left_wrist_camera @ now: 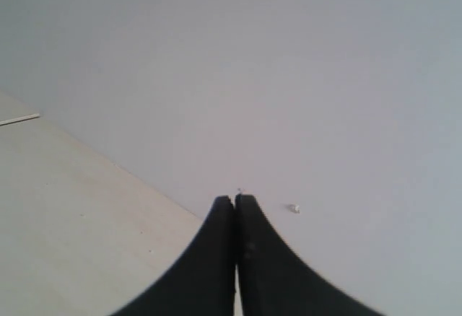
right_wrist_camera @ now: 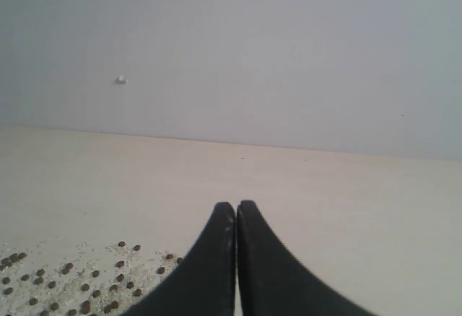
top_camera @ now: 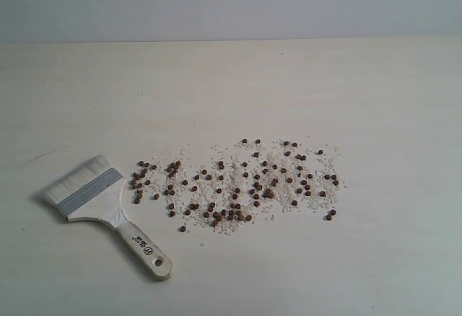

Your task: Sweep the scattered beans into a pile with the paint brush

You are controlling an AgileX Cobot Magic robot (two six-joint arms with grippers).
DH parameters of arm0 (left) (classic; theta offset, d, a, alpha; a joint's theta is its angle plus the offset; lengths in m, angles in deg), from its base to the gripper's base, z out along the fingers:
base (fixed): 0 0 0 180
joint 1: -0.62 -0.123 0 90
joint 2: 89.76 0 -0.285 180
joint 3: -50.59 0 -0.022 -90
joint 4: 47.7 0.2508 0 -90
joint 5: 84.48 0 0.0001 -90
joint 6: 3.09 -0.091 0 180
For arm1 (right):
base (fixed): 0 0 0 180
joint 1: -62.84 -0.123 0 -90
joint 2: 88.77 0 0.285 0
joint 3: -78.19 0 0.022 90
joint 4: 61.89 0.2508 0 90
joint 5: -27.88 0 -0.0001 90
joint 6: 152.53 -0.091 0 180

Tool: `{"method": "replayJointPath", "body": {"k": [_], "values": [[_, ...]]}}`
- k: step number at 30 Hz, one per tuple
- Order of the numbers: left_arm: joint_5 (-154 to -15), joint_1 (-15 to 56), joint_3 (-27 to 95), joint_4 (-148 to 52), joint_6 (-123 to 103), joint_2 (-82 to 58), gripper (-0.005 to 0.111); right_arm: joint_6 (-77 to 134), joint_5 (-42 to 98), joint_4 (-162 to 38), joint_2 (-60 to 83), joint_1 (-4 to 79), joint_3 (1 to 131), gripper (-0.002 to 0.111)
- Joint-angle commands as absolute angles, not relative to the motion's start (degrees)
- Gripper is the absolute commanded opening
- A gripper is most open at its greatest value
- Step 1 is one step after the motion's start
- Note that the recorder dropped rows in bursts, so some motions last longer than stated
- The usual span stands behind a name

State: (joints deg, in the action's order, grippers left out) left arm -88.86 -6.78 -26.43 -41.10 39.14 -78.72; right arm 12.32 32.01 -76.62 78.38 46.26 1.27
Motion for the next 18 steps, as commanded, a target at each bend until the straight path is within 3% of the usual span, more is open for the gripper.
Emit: {"method": "replayJointPath", "body": {"k": [1,7,11,15,18], "values": [[-88.7,-6.8,-26.6,-40.8,38.9,-78.8,0.0,18.6,25.5,-81.2,78.5,46.2,1.0,0.0],[-88.7,-6.8,-26.6,-40.8,38.9,-78.8,0.0,12.4,-3.8,-73.0,78.5,46.2,1.0,0.0],[-88.7,-6.8,-26.6,-40.8,38.9,-78.8,0.0,4.4,-16.1,-66.8,78.5,46.2,1.0,0.0],[-88.7,-6.8,-26.6,-40.8,38.9,-78.8,0.0,2.5,-17.7,-66.9,78.5,46.2,1.0,0.0],[-88.7,-6.8,-26.6,-40.8,38.9,-78.8,0.0,4.6,-5.3,-62.3,78.1,46.2,1.4,0.0]]}}
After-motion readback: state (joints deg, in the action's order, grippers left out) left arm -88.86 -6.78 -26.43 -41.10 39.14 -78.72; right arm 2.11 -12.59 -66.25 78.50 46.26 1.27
